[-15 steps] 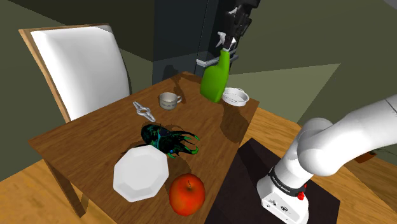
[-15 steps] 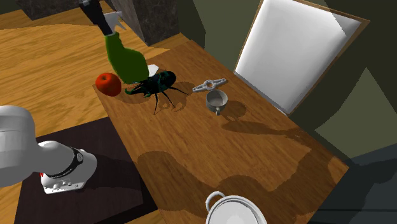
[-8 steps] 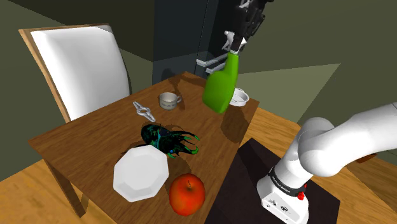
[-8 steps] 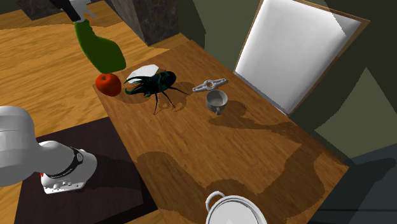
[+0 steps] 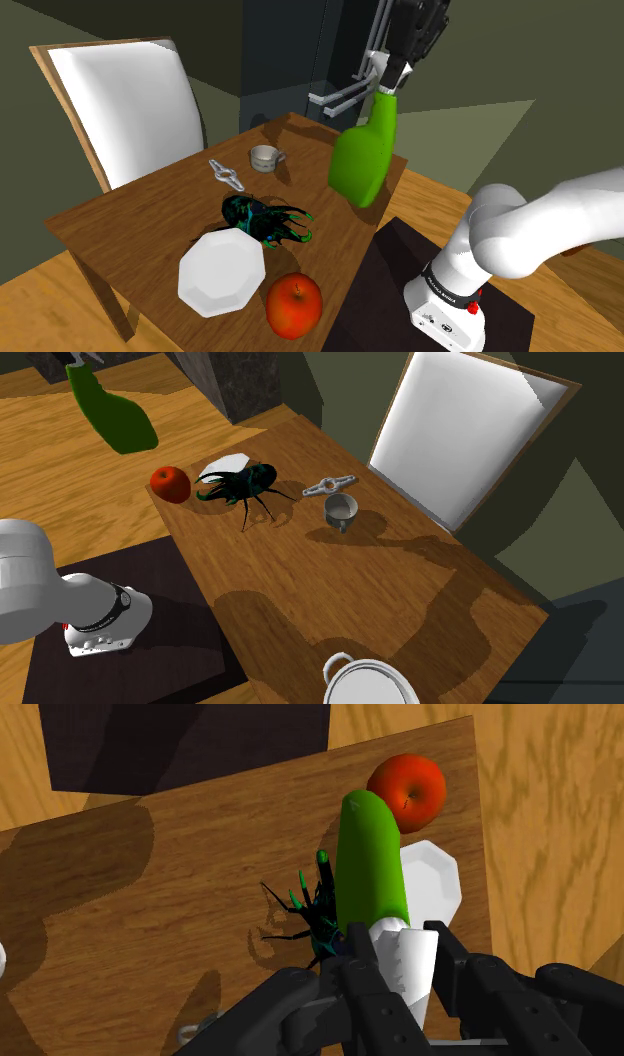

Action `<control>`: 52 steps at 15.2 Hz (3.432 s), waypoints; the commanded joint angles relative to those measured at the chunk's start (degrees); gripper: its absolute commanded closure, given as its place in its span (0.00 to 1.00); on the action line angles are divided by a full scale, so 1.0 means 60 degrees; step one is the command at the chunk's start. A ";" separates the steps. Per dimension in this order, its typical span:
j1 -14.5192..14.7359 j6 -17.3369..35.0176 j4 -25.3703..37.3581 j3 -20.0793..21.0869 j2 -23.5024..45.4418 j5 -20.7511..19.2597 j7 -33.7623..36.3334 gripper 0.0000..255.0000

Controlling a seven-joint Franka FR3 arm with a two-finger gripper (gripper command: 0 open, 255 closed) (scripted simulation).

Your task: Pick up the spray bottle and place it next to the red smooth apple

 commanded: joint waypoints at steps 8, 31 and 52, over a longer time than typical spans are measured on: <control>0.0116 0.0953 -0.1581 0.0128 -0.0641 0.0185 -0.0047 1.00; 0.0415 0.3524 -0.5221 0.0543 -0.1717 0.0691 -0.0308 1.00; 0.0719 0.6135 -0.7865 0.1250 -0.1745 0.1387 -0.0474 1.00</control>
